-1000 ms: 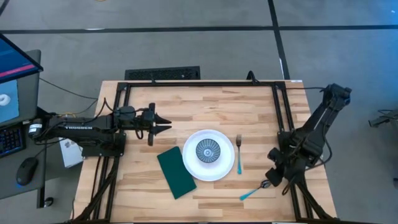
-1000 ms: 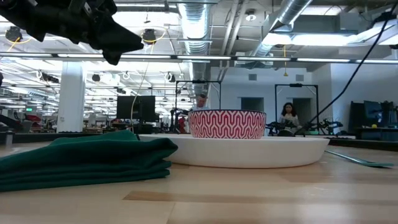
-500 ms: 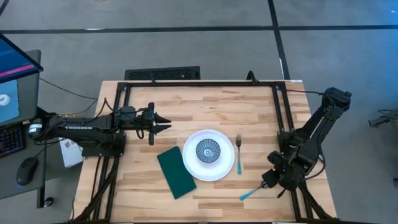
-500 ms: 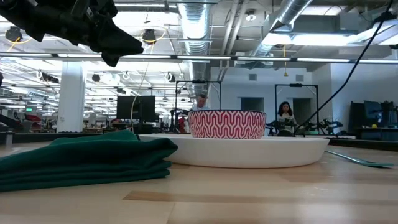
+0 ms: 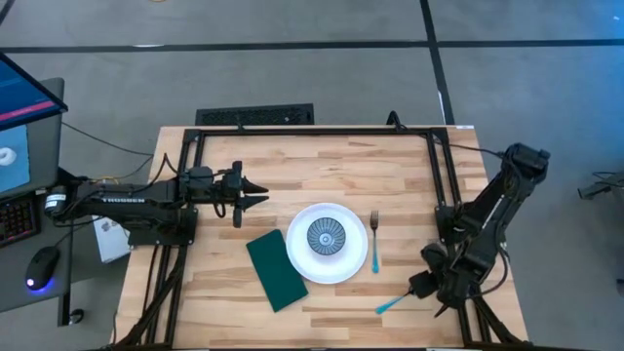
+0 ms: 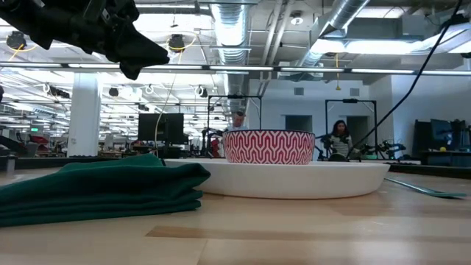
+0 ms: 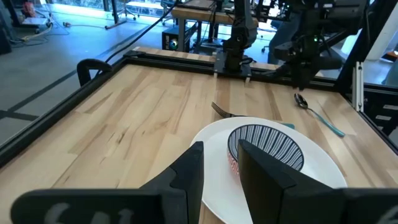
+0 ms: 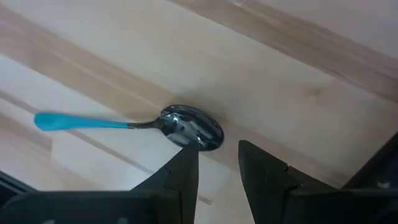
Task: Set table place
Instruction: Put the blue spoon into the blue patterned bowl on the white plate
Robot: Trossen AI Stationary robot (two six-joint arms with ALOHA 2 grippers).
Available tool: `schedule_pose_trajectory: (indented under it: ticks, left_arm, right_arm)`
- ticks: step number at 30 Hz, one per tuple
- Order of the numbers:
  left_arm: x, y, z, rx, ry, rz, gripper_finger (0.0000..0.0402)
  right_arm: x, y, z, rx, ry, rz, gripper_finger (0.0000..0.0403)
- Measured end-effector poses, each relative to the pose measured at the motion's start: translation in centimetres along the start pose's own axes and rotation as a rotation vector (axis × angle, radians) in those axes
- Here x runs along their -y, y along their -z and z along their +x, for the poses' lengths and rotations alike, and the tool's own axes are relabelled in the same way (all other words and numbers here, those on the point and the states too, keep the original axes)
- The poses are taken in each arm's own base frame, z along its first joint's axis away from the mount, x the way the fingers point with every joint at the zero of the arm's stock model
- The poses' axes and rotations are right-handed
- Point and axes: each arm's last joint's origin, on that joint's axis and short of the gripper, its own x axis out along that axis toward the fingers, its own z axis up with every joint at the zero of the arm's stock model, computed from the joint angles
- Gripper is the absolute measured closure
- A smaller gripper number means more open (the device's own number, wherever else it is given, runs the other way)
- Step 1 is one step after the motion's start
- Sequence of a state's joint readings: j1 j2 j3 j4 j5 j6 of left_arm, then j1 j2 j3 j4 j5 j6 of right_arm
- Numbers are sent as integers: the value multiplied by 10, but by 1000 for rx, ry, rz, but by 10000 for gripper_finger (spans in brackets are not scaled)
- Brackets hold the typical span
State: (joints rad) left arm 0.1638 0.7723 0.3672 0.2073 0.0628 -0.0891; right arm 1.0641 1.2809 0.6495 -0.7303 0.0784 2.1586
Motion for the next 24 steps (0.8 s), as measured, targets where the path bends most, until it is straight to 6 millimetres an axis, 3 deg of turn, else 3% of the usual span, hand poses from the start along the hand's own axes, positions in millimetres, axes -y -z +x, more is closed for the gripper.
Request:
schedule_pose_trajectory:
  ticks: [10, 24]
  left_arm:
    - [0, 0, 0, 0, 0, -1, 315]
    - [0, 2, 0, -18, -1, -3, 315]
  right_arm:
    - [-5, 5, 15, 15, 22, 40, 267]
    - [-7, 6, 16, 9, 0, 48, 267]
